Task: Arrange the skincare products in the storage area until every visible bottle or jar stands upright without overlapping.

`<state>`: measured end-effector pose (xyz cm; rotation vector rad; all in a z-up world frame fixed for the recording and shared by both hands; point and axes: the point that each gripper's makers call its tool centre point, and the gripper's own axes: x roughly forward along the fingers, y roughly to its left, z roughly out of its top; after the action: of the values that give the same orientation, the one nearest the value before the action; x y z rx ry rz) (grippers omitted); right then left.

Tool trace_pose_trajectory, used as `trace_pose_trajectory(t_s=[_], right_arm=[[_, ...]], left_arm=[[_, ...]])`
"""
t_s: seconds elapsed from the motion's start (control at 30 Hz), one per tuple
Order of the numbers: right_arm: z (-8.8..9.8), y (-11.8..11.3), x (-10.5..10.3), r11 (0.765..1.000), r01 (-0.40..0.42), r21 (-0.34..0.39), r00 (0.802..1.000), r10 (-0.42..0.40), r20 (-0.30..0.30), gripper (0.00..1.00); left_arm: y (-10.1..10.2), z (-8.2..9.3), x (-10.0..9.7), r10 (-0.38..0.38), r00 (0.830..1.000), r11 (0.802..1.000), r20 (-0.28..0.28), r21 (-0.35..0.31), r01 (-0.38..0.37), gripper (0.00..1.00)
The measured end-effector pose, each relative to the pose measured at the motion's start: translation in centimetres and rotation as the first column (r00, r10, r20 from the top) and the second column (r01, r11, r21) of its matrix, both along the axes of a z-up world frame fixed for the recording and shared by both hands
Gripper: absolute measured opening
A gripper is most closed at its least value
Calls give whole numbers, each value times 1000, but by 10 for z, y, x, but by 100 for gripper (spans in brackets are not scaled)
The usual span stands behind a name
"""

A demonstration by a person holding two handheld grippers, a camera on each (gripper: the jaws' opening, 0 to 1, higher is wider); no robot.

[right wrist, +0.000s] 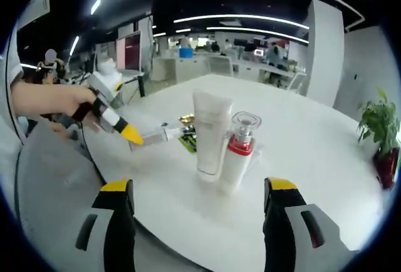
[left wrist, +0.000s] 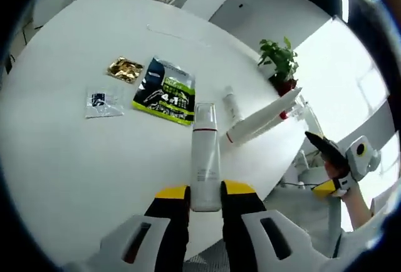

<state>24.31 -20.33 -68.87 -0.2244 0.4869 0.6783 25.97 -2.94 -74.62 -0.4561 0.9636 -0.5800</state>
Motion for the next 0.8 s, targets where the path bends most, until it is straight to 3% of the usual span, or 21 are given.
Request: trace_pose_trajectory(t_s=[0.13, 0.33, 0.43, 0.67, 0.8], right_arm=[[10, 4, 1, 995, -3, 97, 1000, 2, 12, 84], [14, 5, 2, 990, 0, 141, 1000, -1, 11, 84], [14, 7, 1, 988, -14, 151, 1000, 12, 9, 79], [19, 14, -1, 975, -51, 215, 999, 52, 0, 74], [27, 15, -1, 956, -48, 289, 998, 54, -12, 73]], left_arm=[[-6, 19, -4, -1, 999, 997, 36, -75, 4, 16], [-12, 39, -10, -17, 997, 990, 80, -138, 28, 16], [-16, 50, -12, -26, 993, 983, 112, -179, 46, 16], [-25, 78, -26, -57, 986, 949, 155, -299, 102, 16], [-31, 98, -36, -74, 979, 914, 188, -381, 142, 16]])
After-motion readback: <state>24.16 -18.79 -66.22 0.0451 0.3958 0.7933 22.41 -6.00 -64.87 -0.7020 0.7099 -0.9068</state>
